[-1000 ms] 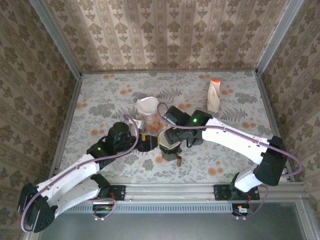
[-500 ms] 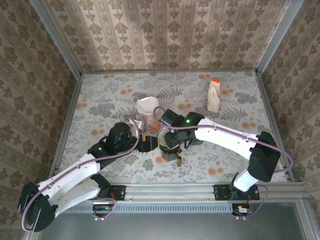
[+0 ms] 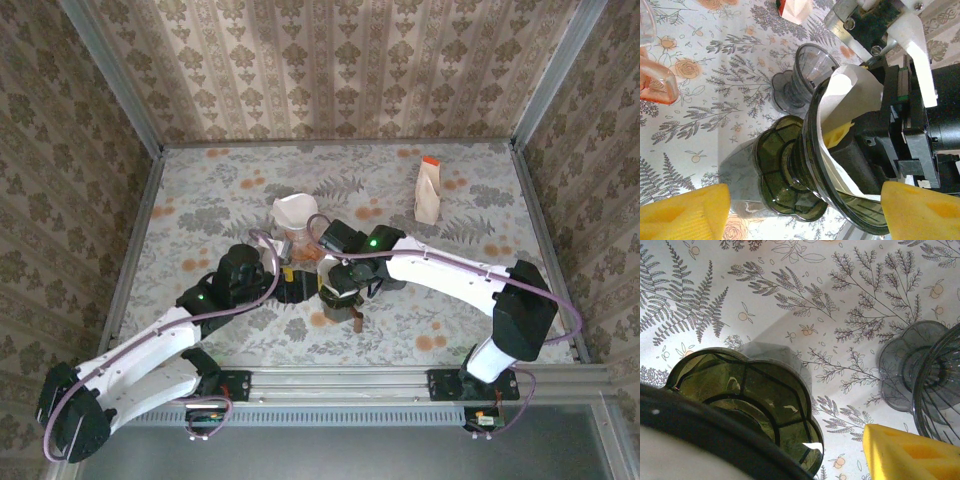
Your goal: Place the coffee filter in the dripper
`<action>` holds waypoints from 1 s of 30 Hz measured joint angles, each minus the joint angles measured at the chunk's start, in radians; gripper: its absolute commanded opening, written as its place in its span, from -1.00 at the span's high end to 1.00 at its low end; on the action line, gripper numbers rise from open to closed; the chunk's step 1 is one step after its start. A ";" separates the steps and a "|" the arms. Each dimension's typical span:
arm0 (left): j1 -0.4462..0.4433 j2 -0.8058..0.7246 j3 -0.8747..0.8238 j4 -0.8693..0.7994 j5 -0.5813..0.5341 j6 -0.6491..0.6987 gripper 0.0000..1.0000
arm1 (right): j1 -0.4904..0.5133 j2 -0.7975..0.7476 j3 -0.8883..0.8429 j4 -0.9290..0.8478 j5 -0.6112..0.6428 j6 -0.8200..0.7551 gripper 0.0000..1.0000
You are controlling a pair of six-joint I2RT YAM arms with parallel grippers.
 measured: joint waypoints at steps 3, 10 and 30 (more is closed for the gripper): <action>0.000 0.002 0.000 0.008 0.000 -0.003 -0.73 | 0.000 0.000 0.000 0.000 0.000 0.000 -0.29; 0.000 0.022 0.000 0.026 -0.002 -0.003 -0.71 | 0.000 0.000 0.000 0.000 -0.004 0.001 -0.29; 0.000 0.044 0.019 0.024 -0.047 -0.028 -0.73 | 0.000 0.002 0.001 0.010 -0.019 0.001 -0.29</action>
